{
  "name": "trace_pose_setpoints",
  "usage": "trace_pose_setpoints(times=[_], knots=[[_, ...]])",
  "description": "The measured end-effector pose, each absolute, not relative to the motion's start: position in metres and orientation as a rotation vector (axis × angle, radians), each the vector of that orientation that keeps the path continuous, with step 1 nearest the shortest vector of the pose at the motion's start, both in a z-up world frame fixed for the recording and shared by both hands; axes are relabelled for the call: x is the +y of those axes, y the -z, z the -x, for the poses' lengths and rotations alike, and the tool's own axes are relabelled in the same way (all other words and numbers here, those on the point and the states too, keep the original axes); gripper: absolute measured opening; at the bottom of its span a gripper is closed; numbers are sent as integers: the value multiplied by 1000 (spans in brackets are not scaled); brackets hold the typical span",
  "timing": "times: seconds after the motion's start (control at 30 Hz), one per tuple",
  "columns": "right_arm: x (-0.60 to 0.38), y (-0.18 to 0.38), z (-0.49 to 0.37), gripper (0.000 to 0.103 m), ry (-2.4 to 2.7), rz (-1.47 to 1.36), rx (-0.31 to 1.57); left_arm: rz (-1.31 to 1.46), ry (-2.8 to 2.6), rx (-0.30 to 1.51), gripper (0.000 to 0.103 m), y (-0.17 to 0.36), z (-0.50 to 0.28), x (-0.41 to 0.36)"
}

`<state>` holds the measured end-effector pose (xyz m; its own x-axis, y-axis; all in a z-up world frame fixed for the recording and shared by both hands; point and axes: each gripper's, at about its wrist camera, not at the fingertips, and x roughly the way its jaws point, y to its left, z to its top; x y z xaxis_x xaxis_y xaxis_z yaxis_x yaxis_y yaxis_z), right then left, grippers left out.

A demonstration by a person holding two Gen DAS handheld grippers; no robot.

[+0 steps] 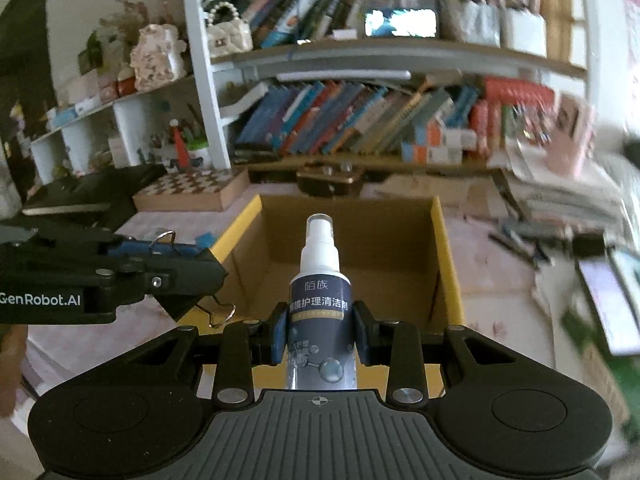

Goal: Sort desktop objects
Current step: 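Carry the binder clip and spray bottle with both tools toward the yellow box, then lower both tools into the yellow box and open them to release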

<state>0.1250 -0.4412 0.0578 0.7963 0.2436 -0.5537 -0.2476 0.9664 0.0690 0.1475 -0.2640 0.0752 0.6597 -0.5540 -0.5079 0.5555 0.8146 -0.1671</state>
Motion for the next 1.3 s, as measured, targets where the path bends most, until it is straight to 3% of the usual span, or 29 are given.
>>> trace_pose_setpoints(times=[0.17,0.6,1.13,1.3], knots=[[-448,-57,-167,33,-297,70,594,-67,594,574,25,-79,-182,-280],[-439,-14,-281,33,-348,355,829,-273,515,743,25,-31,-282,-328],[-420,31,-329,33,-420,527,1060,-337,486,927,26,6,-324,-341],[-419,28,-329,34,-431,520,1043,-328,466,916,38,5,-325,-339]])
